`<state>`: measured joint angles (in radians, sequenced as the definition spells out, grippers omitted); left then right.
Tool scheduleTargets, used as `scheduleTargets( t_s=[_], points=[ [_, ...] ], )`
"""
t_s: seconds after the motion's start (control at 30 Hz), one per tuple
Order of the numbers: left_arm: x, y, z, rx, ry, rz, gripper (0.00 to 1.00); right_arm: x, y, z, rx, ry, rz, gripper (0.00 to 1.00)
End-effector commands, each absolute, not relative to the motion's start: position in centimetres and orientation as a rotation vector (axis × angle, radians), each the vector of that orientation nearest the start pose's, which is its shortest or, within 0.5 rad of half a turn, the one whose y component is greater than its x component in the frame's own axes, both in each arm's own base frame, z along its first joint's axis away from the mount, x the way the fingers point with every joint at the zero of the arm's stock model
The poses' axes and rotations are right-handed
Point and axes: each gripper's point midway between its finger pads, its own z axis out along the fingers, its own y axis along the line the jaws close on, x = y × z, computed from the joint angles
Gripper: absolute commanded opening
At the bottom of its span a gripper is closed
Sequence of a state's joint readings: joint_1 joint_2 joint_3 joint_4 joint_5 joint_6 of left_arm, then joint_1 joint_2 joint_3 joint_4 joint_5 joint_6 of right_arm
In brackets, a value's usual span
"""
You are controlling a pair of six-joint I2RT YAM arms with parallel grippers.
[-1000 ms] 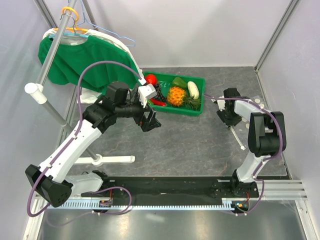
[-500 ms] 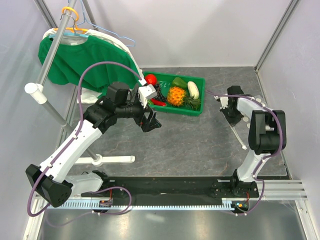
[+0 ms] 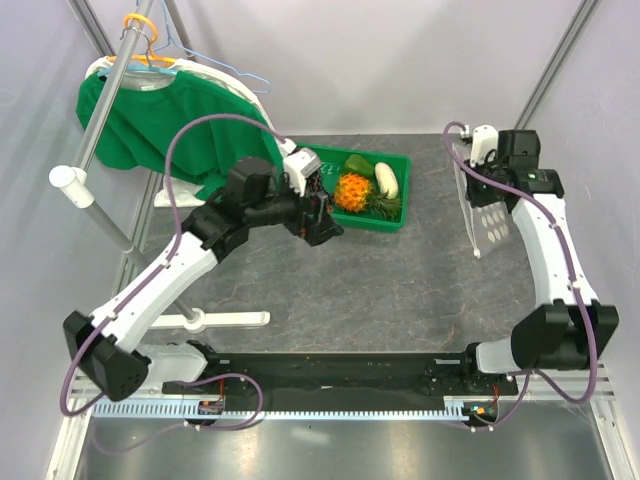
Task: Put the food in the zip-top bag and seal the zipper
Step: Pick up the zipper food storage bag at the center of the board.
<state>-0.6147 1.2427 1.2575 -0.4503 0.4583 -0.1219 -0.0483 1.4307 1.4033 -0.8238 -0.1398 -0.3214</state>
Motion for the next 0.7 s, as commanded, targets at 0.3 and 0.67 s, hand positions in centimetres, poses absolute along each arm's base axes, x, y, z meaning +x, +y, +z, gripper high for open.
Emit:
scheduleTargets(
  t_s=[0.3,0.67],
  points=[
    [30.1,-41.1,30.2,0.512,2.005,-0.964,1.0,33.5,8.2,24.4,-0.116,2.22,0.675,0.0],
    [29.5,-45.2,27.4,0.516,2.044,-0.984,0.91,31.4,11.2,24.2,0.019,2.144,0.928,0.0]
  ],
)
